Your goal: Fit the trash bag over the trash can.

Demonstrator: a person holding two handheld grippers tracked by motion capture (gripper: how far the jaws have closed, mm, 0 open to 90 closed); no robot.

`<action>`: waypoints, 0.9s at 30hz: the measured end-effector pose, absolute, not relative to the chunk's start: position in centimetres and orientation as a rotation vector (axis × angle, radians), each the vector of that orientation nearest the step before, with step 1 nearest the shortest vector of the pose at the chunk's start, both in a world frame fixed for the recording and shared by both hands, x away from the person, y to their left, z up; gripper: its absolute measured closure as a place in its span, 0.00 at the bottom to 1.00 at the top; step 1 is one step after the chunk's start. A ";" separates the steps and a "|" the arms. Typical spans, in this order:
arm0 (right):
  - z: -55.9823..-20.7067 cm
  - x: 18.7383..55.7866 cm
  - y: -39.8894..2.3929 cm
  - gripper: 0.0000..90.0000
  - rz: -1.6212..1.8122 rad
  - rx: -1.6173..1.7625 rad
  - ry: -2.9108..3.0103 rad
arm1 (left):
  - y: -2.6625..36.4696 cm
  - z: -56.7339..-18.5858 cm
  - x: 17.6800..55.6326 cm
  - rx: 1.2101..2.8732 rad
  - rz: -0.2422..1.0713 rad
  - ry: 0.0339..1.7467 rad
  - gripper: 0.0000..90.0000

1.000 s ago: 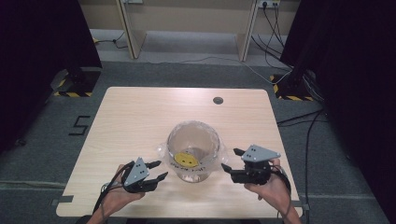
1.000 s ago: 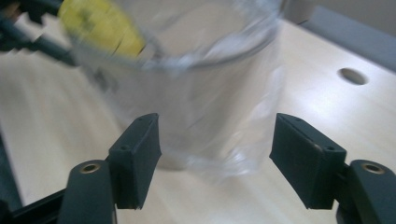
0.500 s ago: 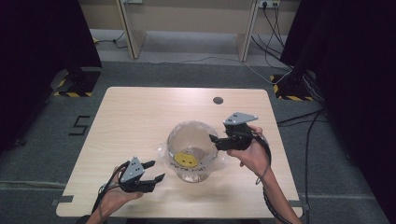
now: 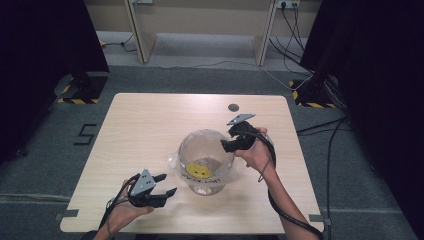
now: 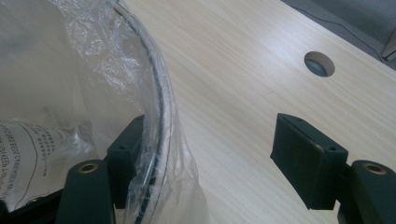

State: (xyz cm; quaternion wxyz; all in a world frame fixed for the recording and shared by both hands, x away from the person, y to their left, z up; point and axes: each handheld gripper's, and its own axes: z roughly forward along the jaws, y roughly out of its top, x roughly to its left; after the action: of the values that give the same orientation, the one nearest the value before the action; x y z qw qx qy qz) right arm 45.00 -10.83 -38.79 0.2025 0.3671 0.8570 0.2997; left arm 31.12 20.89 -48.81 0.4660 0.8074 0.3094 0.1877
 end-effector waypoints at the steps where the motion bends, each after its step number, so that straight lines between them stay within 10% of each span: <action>1: -38.7 45.0 -10.8 0.36 0.840 1.012 2.391 | 21.0 -48.7 31.2 1.981 0.461 0.762 0.42; 27: -38.3 42.0 -11.0 0.34 0.748 0.943 2.480 | 21.6 -48.4 31.4 1.955 0.489 0.793 0.40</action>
State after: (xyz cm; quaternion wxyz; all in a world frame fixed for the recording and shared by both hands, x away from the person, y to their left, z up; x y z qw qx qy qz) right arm 41.96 -11.00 -38.30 0.1914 0.3359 0.8830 0.2663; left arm 31.36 21.58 -48.44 0.4687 0.7974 0.3236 0.1994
